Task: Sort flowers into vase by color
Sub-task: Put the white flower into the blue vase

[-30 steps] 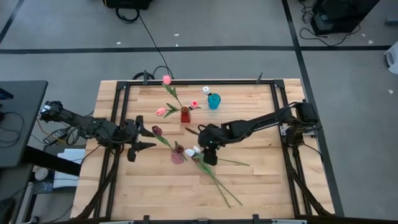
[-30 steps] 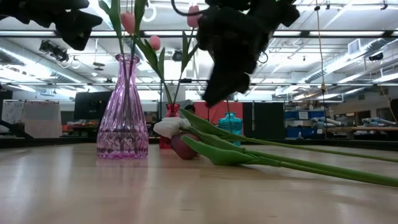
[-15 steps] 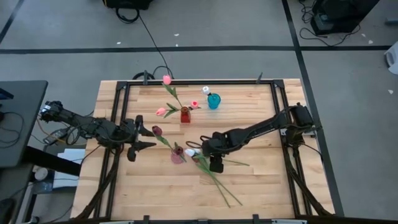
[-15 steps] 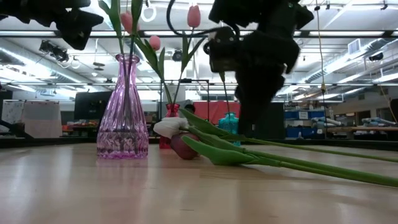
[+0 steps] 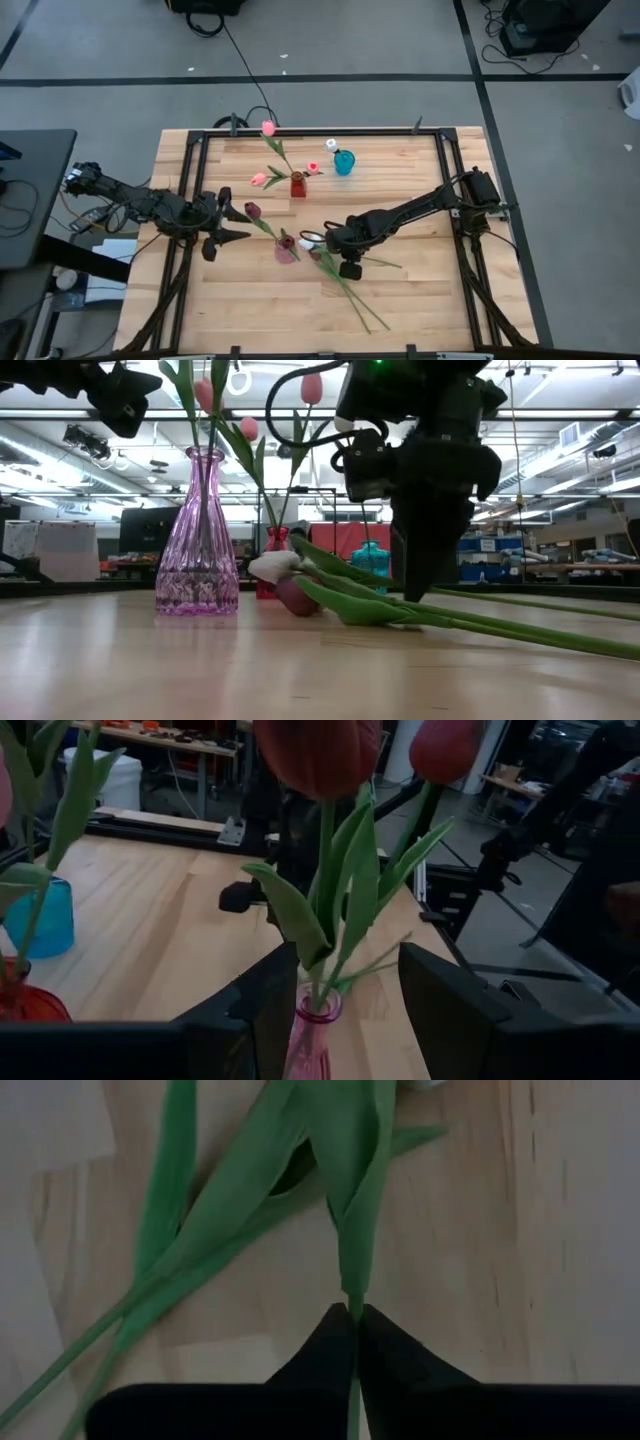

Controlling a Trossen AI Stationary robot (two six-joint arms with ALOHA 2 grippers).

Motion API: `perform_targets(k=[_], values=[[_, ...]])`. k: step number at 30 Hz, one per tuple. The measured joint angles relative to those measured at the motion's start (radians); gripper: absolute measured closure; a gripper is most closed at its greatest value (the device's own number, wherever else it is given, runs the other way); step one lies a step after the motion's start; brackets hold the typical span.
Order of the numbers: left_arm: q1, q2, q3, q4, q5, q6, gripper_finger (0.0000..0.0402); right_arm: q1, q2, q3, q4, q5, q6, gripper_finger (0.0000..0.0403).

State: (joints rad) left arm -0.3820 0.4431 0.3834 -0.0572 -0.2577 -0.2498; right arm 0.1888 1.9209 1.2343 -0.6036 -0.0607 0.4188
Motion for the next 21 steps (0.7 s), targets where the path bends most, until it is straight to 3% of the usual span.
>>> perform_targets(k=[8, 12, 21], values=[[0.000, 0.000, 0.000, 0.004, 0.035, -0.011, 0.0220, -0.035, -0.022, 0.000, -0.224, 0.031, 0.135, 0.0391], [0.000, 0.000, 0.000, 0.012, 0.035, -0.001, 0.0220, -0.064, -0.065, 0.000, -0.227, 0.077, 0.135, 0.0392], [0.000, -0.001, 0.000, -0.004, 0.035, -0.016, 0.0220, -0.171, -0.192, 0.000, -0.442, 0.349, 0.214, 0.0392]])
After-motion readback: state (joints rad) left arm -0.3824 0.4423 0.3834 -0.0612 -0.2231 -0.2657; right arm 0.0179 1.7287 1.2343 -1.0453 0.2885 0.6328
